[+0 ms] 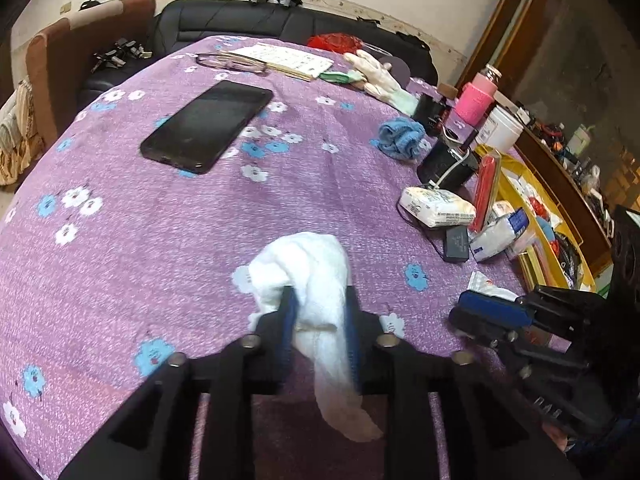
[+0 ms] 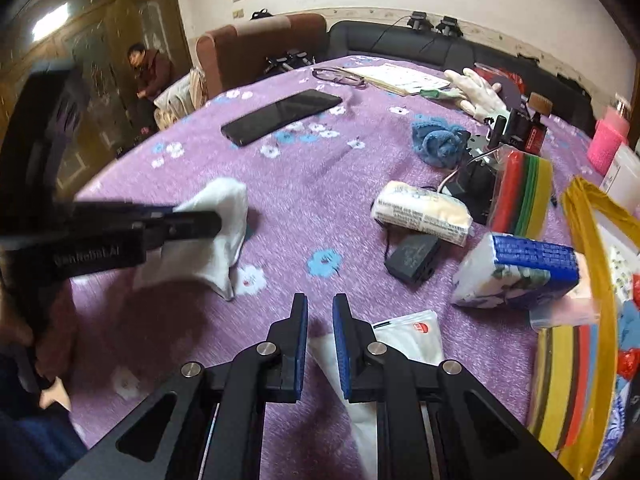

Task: Organize soft objects
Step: 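Lift the white cloth with the left tool while the right lifts the white-red packet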

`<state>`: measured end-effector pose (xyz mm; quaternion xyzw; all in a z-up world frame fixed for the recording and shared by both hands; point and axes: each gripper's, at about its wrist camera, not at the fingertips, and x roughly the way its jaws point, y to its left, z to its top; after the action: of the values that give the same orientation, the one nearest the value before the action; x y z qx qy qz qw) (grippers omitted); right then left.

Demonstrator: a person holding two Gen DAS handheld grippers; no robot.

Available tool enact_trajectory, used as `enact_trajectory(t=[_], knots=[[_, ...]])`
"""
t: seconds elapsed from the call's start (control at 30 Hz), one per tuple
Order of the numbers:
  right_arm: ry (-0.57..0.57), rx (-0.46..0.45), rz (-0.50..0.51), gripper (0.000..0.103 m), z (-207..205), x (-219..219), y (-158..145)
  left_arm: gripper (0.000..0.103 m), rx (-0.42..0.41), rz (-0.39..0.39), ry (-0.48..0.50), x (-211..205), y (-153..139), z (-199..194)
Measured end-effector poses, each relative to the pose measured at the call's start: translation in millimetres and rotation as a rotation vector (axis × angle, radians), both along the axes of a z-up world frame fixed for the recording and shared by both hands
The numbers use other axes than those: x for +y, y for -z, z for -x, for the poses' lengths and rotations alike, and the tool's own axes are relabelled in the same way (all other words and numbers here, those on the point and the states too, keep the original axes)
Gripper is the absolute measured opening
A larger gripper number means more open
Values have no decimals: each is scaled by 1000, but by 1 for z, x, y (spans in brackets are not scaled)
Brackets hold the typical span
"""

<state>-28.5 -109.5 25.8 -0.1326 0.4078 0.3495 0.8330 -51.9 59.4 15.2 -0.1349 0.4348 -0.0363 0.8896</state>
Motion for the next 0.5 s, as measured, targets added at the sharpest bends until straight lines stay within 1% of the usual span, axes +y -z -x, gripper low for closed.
enact_trajectory(t=[0.03, 0.07, 0.1, 0.13, 0.17, 0.2, 0.3, 0.33, 0.43, 0.5], knots=[[-4, -7, 16, 15, 1, 1, 2, 37, -3, -5, 9, -3, 0, -2], [-6, -12, 28, 15, 2, 1, 4, 38, -9, -18, 7, -6, -1, -3], [-9, -12, 27, 15, 2, 1, 3, 37, -10, -43, 8, -10, 0, -5], [-11, -18, 23, 14, 3, 0, 2, 34, -13, -61, 6, -13, 0, -5], [-9, -20, 29, 5, 2, 0, 3, 18, -22, -82, -8, -14, -1, -5], [-4, -20, 35, 3, 1, 0, 4, 11, -25, -85, -15, -14, -1, -5], [-1, 1, -18, 2, -3, -5, -2, 11, -43, -41, -30, -8, -3, -4], [0, -6, -28, 2, -4, -6, -6, 11, -59, -23, -36, -5, -6, -3], [4, -57, -68, 2, -6, -7, -21, 11, -102, 5, -45, -2, -12, -4], [28, -97, -105, 2, -12, -8, -34, 11, -121, 23, -49, -1, -13, -4]])
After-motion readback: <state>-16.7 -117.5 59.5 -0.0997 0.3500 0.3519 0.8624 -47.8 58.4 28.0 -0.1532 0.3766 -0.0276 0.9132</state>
